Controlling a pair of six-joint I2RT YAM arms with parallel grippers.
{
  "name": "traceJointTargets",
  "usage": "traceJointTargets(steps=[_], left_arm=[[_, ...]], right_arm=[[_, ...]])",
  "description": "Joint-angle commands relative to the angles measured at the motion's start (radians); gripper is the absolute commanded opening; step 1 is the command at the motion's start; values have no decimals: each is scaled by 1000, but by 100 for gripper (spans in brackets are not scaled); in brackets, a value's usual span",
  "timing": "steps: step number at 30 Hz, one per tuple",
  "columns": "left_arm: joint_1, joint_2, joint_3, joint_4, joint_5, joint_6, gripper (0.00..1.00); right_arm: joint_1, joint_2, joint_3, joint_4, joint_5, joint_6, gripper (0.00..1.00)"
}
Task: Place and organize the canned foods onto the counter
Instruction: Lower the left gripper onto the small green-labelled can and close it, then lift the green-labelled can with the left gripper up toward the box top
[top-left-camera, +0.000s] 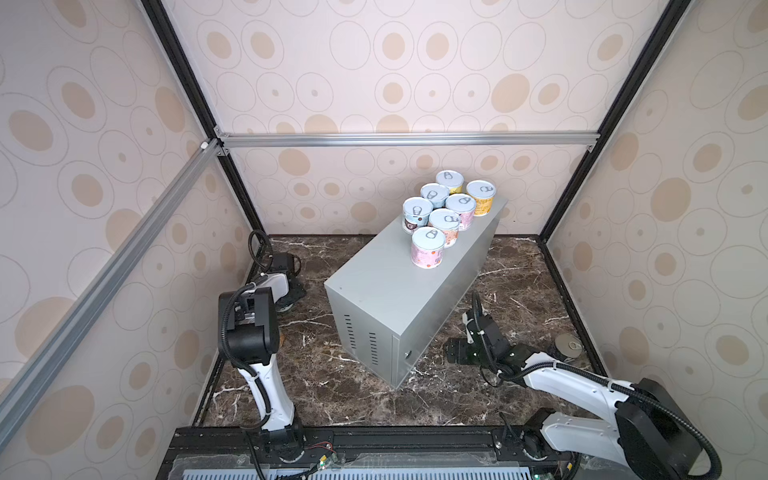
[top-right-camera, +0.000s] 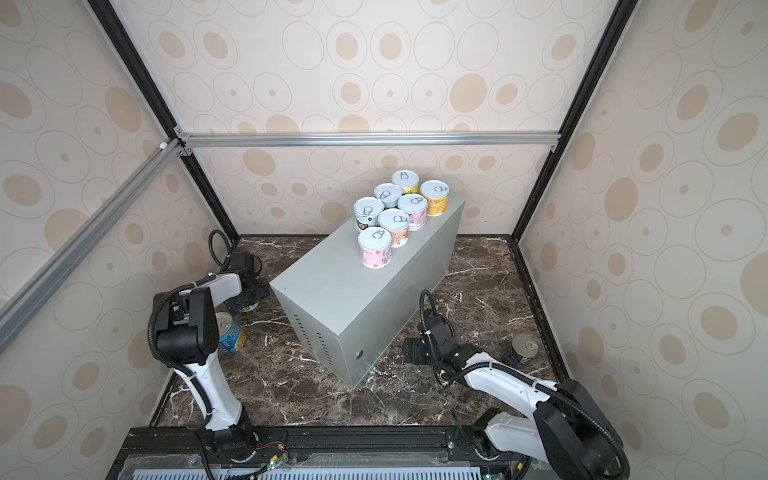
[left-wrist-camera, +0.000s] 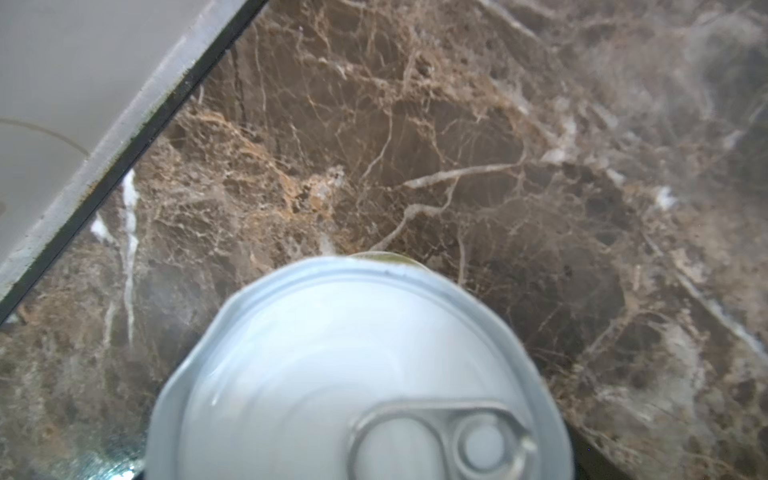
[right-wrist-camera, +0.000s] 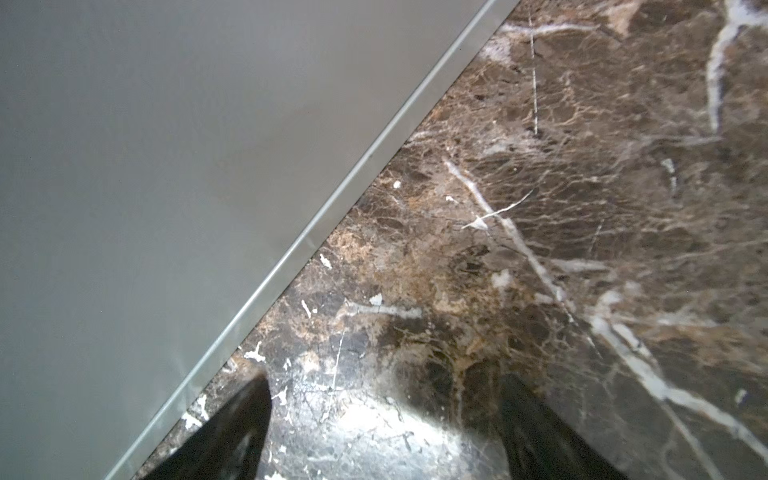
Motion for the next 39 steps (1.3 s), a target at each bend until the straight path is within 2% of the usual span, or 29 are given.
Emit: traceJointTargets(steps=[1, 4, 8, 17, 26, 33, 39], left_arm=[[6, 6, 8, 23, -6, 11, 87], [5, 10, 11, 25, -22, 17, 88], [5, 22, 26, 21, -64, 31, 94], [7, 35, 26, 53, -99, 55, 93], [6, 11, -12, 112, -87, 42, 86], [-2, -30, -60, 152, -83, 49, 76], [-27, -64, -47, 125, -82, 86, 69]], right_arm=[[-6, 5, -7, 13, -4, -1, 88], [-6, 5, -7, 13, -4, 0, 88], [-6, 3, -7, 14, -6, -1, 88], [-6, 4, -7, 16, -8, 0, 88], [-8, 8, -7, 19, -10, 1, 88], [-9, 8, -7, 19, -15, 0, 88], [-8, -5, -8, 14, -12, -1, 88]])
